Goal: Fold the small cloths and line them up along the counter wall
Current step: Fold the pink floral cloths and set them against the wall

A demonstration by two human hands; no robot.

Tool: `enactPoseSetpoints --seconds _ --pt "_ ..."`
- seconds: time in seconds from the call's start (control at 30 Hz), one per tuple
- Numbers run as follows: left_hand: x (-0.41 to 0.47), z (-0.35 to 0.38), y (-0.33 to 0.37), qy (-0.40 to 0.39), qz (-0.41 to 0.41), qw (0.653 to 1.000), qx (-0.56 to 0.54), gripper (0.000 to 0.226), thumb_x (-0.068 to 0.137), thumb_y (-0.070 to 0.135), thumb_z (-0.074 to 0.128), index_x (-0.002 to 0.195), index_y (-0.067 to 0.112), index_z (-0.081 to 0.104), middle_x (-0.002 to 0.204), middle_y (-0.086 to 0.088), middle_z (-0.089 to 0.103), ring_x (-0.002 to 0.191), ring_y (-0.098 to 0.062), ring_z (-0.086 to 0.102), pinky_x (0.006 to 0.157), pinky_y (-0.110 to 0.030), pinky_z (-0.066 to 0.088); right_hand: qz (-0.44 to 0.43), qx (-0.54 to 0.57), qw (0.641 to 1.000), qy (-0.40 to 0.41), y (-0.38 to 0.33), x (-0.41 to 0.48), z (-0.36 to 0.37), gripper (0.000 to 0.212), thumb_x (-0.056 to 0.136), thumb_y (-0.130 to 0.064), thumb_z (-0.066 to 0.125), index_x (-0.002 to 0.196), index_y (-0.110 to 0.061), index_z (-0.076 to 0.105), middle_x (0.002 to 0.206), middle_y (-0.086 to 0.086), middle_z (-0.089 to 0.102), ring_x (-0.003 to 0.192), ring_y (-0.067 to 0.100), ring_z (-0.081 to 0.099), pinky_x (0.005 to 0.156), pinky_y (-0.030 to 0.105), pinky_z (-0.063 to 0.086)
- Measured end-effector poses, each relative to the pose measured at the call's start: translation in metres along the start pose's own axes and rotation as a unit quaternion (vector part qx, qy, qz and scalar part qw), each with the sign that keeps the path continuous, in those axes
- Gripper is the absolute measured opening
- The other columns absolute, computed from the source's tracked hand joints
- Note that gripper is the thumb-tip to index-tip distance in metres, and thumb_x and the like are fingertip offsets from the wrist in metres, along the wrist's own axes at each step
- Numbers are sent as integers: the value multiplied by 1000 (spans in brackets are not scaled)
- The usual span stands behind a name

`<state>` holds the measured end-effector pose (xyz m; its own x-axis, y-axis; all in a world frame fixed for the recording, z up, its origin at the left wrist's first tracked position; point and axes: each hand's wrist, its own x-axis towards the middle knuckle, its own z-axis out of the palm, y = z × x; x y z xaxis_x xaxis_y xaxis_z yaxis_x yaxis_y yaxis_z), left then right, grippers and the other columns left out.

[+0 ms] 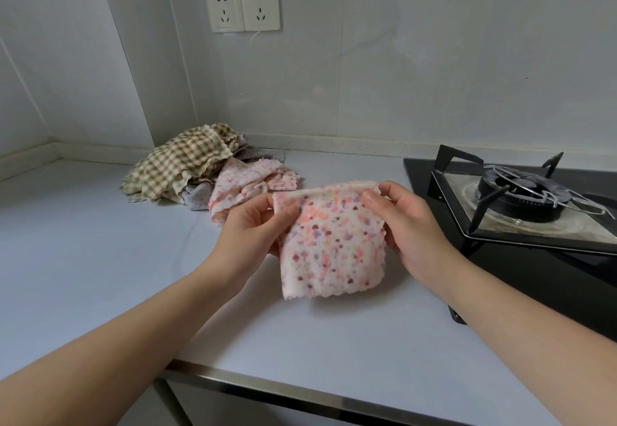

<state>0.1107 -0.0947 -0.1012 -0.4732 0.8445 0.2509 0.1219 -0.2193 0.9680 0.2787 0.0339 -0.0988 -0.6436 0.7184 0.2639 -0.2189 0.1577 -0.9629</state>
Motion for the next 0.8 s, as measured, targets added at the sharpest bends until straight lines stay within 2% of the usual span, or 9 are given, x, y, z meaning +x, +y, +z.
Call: enactPoseSetpoints --seconds 0.13,0.23,0.33,0.43,0.53,0.57,0.63,0.7,0.8 --pt "-2 1 0 -12 10 1000 15 25 79 35 58 84 12 64 72 1 69 64 -12 63 57 -30 49 13 -3 1000 -6 -1 -3 4 14 94 -25 54 93 -17 65 91 1 71 91 22 66 84 43 49" --pt "-3 0 0 -40 10 999 23 39 78 38 59 89 1 64 76 -5 67 66 -15 61 57 -28 47 13 -29 999 -14 0 -5 6 18 95 -23 52 96 -11 65 93 3 71 92 19 68 87 39 52" --pt "-5 2 -1 -51 14 998 32 33 74 32 63 86 1 61 65 5 63 59 -5 57 51 -19 44 16 -33 999 -17 -1 -7 7 21 95 -25 50 95 -8 64 93 3 71 94 19 67 90 39 51" --pt "-5 2 -2 -47 5 998 37 39 74 35 63 89 -1 67 79 -7 70 72 -12 65 66 -29 53 33 -32 998 -36 -1 -7 7 29 95 -33 48 93 -8 64 92 1 72 94 15 68 90 33 51" --pt "-6 1 -1 -32 -14 999 29 46 75 42 62 90 -1 67 89 -15 72 80 -22 67 79 -42 53 25 -70 996 -51 0 -8 9 43 96 -35 47 93 7 56 97 23 63 94 31 63 95 45 47" --pt "-6 0 0 -27 -20 999 27 47 76 45 64 89 0 68 87 -15 72 80 -23 66 78 -44 52 19 -74 996 -44 0 -8 9 44 96 -34 48 92 9 53 94 26 60 90 32 61 93 47 46" --pt "-4 -1 0 -44 -33 998 31 44 76 48 68 89 6 71 89 -13 71 81 -25 64 75 -42 49 0 -70 997 -16 0 -6 8 43 96 -33 49 88 10 50 86 18 58 85 25 57 85 43 46" --pt "-5 0 -1 -99 -62 993 26 30 75 32 69 97 12 71 97 -7 73 86 -21 68 74 -34 54 -9 -62 998 33 3 -4 7 42 96 -34 52 85 7 53 83 13 59 84 24 58 83 39 45" --pt "-6 2 -7 -146 -94 984 34 35 72 19 68 106 8 67 105 -7 72 93 -19 69 79 -26 55 5 -34 994 104 7 0 3 33 96 -34 52 81 -6 63 89 9 69 92 23 66 87 39 52"
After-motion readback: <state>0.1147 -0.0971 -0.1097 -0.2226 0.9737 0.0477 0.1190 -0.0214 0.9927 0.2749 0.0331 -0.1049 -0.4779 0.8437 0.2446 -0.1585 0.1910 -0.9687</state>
